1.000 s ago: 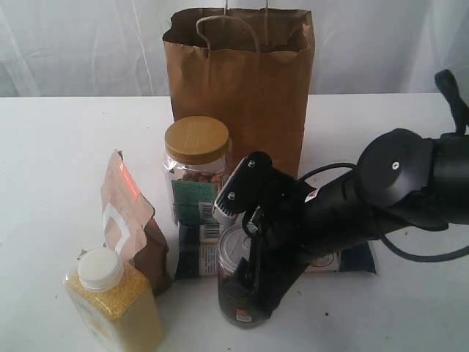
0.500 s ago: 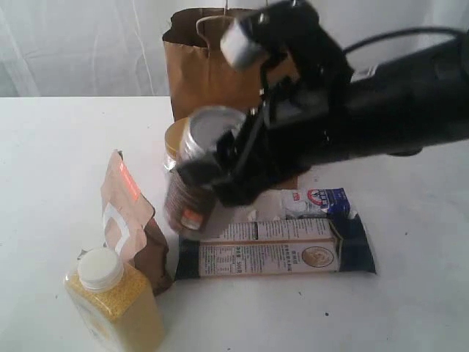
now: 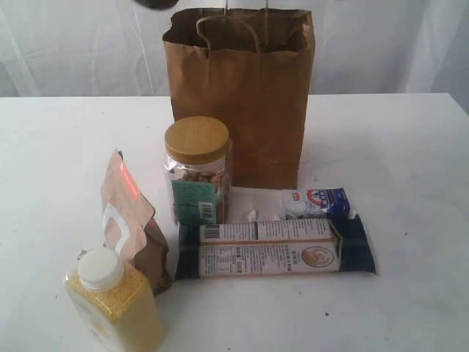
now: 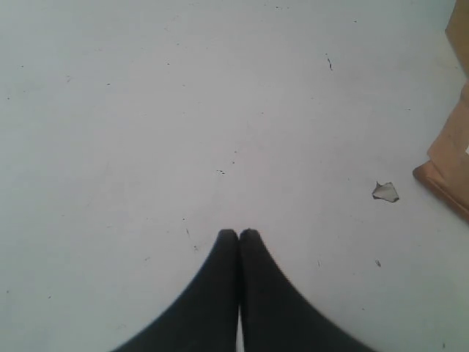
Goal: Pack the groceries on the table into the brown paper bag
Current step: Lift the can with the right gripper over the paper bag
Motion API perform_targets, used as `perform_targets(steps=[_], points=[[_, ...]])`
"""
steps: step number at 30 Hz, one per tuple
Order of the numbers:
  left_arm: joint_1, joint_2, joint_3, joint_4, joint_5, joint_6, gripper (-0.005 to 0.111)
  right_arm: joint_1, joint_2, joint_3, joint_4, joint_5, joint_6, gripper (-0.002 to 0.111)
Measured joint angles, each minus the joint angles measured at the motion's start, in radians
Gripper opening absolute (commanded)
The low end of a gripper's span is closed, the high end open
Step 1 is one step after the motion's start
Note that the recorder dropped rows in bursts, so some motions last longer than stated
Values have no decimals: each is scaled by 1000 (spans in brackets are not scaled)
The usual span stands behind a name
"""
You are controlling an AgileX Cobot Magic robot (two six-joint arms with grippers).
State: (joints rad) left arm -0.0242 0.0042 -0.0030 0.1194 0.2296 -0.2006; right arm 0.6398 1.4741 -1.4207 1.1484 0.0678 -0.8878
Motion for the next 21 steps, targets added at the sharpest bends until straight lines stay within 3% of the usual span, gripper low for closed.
perform_targets(steps=[6,10,21], points=[[0,0,0,0,0,0,0,0,94,-31,15,-307,-29,0],[0,0,0,0,0,0,0,0,124,-31,29,-420,-87,0],[0,0,0,0,0,0,0,0,222,-31,31,-307,-90,0]])
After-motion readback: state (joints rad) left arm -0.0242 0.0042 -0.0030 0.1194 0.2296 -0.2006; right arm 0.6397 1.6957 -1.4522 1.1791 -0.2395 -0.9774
